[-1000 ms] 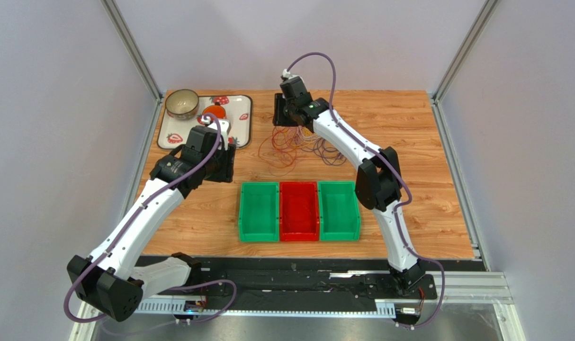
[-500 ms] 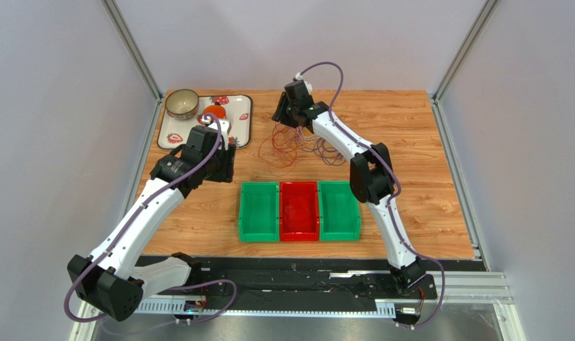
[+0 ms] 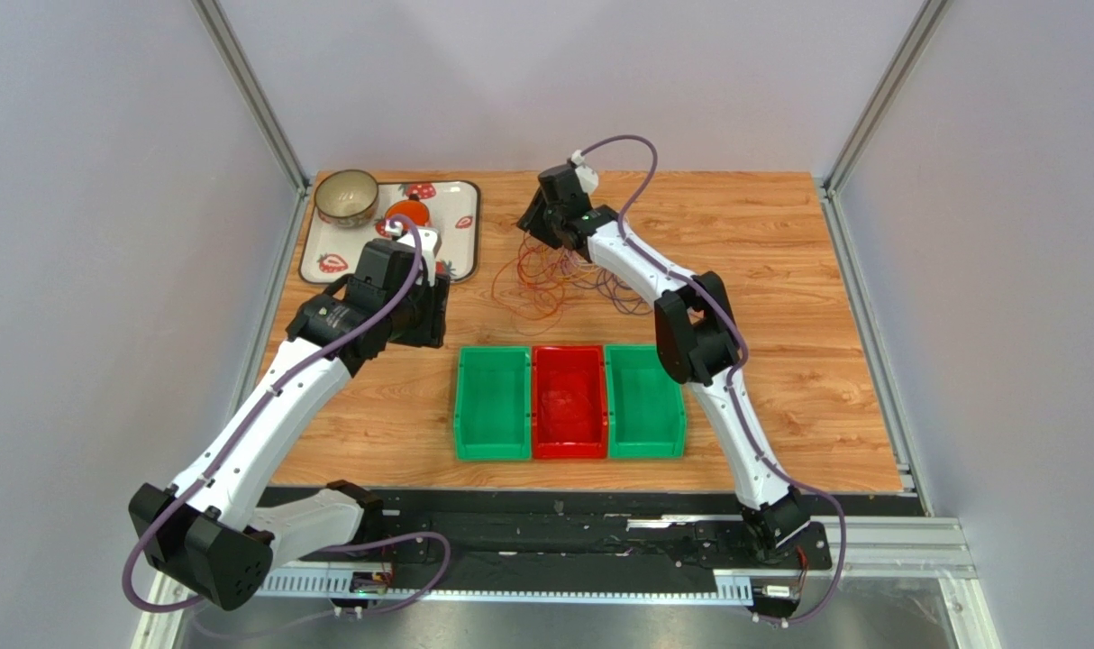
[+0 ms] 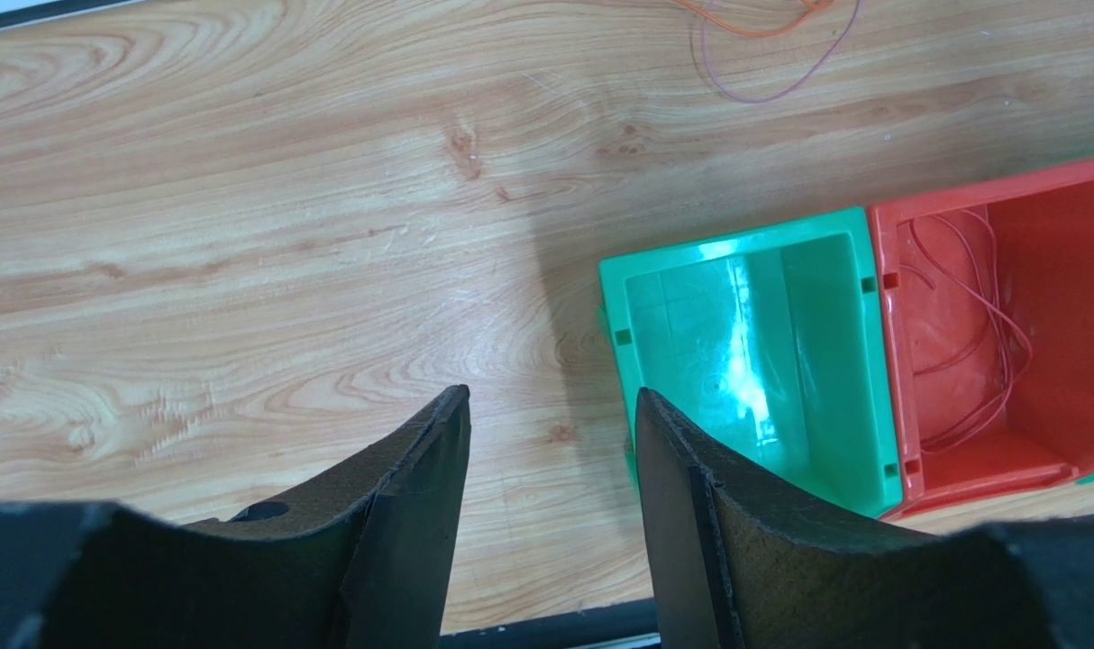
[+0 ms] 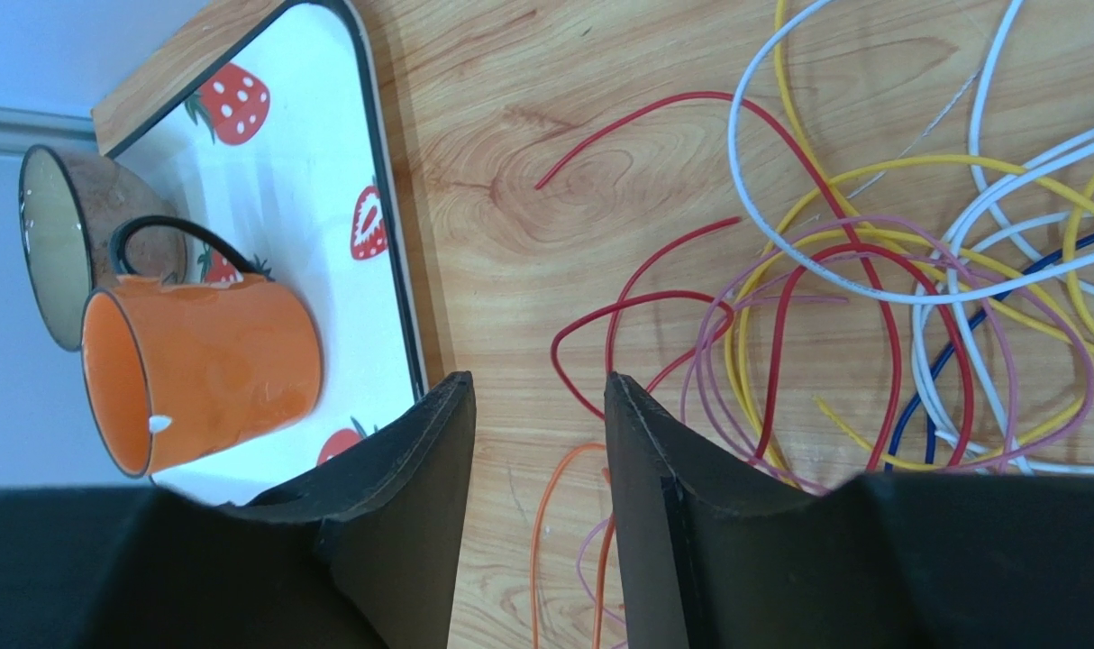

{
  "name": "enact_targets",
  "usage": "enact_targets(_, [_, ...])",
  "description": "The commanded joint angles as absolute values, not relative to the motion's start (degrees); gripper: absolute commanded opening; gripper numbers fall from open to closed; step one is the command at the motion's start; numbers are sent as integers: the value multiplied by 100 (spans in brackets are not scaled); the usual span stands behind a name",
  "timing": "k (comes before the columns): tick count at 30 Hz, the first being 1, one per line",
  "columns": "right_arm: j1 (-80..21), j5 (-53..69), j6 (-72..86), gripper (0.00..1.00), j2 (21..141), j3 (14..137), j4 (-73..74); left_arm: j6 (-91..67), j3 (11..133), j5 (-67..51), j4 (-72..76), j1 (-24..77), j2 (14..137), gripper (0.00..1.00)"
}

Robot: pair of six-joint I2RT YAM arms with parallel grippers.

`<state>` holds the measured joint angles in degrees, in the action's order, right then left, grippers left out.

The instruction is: Untangle the cables

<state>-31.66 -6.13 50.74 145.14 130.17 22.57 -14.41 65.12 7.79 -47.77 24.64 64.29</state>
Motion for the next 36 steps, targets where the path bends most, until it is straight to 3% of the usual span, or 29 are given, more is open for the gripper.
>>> enact_targets(1, [-3155,-914,5326,45,14634,13280,1890,-1327,6557,712,-4711,2443,6460,57])
enact_targets(12, [-3146,-712,5625,40,15161,13728,1486,-1318,6539,712,-4702,2443,6460,57])
enact_targets(13, [-3138,-712,5634,35,15196,13755,1468,-1318,6548,721,-4702,2443,6460,57])
enact_targets(14, [-3146,-712,5642,21,15214,13764,1398,-1318,6539,712,-4702,2443,6460,57])
enact_targets(16, [-3155,-712,5660,10,15196,13764,1345,-1318,6539,712,-4702,2443,6460,57])
enact_targets(17, [-3155,-695,5651,1,15179,13764,1327,-1318,6539,712,-4693,2443,6460,57])
enact_targets(25, [-3164,-554,5406,0,14187,13045,1055,-1327,6539,747,-4711,2443,6425,57])
enact_targets(36, [-3164,860,4966,0,12420,12771,695,-1318,6522,914,-4720,2443,6319,57])
